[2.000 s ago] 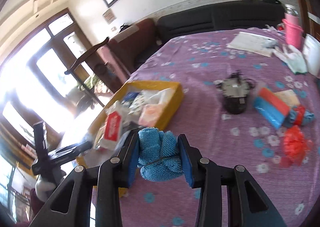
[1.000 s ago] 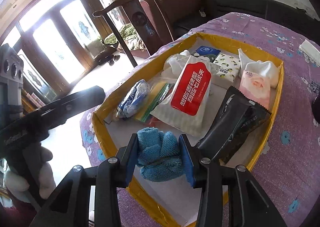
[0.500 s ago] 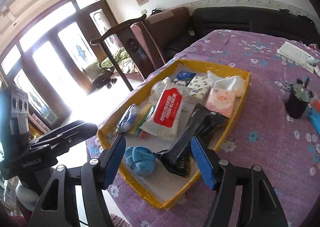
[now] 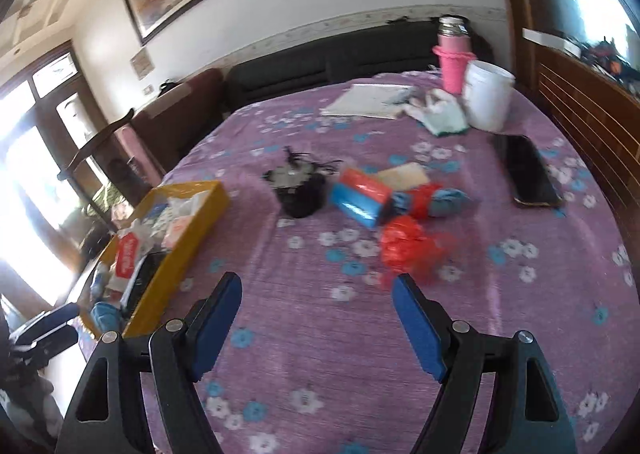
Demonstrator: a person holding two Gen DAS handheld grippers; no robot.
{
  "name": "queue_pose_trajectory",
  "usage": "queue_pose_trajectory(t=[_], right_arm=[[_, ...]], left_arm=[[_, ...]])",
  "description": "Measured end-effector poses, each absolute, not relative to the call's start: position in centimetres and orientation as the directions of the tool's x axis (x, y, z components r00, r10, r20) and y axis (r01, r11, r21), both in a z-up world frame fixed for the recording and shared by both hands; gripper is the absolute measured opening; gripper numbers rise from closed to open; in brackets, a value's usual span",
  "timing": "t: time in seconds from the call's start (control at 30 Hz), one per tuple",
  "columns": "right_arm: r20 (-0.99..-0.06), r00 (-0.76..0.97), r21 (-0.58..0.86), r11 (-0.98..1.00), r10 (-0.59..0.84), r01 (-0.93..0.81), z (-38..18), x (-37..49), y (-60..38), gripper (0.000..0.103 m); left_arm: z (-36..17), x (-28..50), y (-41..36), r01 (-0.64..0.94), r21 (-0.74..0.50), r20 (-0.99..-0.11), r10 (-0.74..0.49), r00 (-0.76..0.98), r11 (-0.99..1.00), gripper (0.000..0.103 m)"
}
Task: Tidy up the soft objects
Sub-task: 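Move both tools back over the table toward the blue-and-red sponge bag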
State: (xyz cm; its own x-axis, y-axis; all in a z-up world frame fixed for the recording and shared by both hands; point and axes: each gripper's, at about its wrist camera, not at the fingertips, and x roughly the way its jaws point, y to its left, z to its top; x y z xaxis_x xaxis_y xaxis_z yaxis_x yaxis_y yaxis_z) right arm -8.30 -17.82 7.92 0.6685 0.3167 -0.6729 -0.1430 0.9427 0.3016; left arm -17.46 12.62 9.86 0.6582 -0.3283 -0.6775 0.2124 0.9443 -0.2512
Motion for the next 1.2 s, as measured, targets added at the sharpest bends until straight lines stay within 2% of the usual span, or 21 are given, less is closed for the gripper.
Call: queue_pose_trajectory(t=[0.13,0.27,0.47,0.67,0.8,1.13,1.17,1.2], right_arm=[[-0.697,0.663,0.327,0.944,0.274,-0.047,6.7,-7.7,-21.6,0.082],[-0.705,0.660,0.321,0.947,0.259,-0.028,6.3,-6.9,-21.9,0.082],[-0.730,0.636,0.256,0.963,0.250,-0.085,6.1,-4.3,-19.3,0.082],[-0.781,0.572,0.191,0.967,0.252,-0.165,5.8,0.3,-15.9,0.082],[-0.810,0.552,0.094,0.972,0.201,-0.215,5.5,3.8,-13.2,0.081],[-0.864,0.502,-0.166,0.916,0.043,-0.364,2.2,10.2,-6.5,0.081],[-0.869,0.494,-0.191,0.910,0.017,-0.367,1.6,10.5,-6.2,0.075],[-0.875,0.483,-0.209,0.908,-0.007,-0.365,1.1,10.7,-6.0,0.059]], left_arm=[[8.1,-15.0,7.3,0.302,-0.243,-0.702,-0.382,0.601,0.922,0.087],[5.6,-11.4,4.0,0.332,-0.255,-0.724,-0.407,0.557,0.908,0.086],[3.0,-7.4,3.6,0.311,-0.250,-0.726,-0.390,0.566,0.917,0.086],[1.7,-6.3,5.0,0.281,-0.353,-0.712,-0.451,0.538,0.892,0.087],[1.7,-6.2,5.9,0.272,-0.404,-0.679,-0.486,0.551,0.873,0.089],[2.0,-6.5,6.3,0.268,-0.417,-0.661,-0.493,0.566,0.868,0.089],[2.0,-6.5,6.4,0.266,-0.421,-0.659,-0.494,0.567,0.867,0.089],[1.9,-6.4,6.5,0.264,-0.426,-0.658,-0.497,0.566,0.865,0.089]])
